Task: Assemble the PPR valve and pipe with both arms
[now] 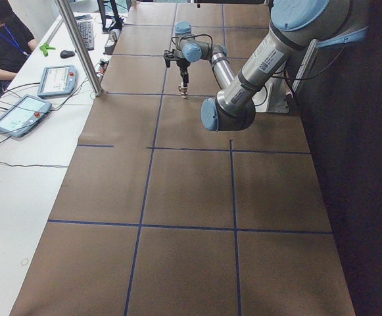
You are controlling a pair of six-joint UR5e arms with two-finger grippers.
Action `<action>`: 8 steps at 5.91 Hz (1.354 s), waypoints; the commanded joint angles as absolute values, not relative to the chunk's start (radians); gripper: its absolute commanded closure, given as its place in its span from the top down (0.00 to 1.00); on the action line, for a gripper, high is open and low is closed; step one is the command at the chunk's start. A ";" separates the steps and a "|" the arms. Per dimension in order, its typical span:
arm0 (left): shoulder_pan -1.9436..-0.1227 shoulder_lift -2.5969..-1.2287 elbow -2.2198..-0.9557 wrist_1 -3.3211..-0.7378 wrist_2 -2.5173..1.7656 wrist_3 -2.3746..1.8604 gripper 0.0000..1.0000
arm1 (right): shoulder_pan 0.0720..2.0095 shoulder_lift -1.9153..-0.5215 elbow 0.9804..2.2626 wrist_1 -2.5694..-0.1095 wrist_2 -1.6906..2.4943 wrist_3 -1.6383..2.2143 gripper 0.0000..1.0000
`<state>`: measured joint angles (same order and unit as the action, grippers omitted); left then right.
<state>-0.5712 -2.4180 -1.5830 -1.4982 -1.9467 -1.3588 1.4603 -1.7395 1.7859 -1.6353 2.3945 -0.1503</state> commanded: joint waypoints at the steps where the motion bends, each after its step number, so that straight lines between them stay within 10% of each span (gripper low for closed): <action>1: -0.632 -2.131 -1.894 -1.500 -1.956 -1.095 1.00 | 1.460 -1.740 1.787 -1.634 2.395 -0.152 1.00; 4: -1.034 -1.724 -1.987 -1.525 -2.283 -0.432 1.00 | 1.365 -1.666 1.838 -1.509 2.389 0.100 1.00; 8: -1.590 -1.517 -1.666 -1.517 -2.361 0.217 1.00 | 1.322 -1.654 1.856 -1.497 2.393 0.158 1.00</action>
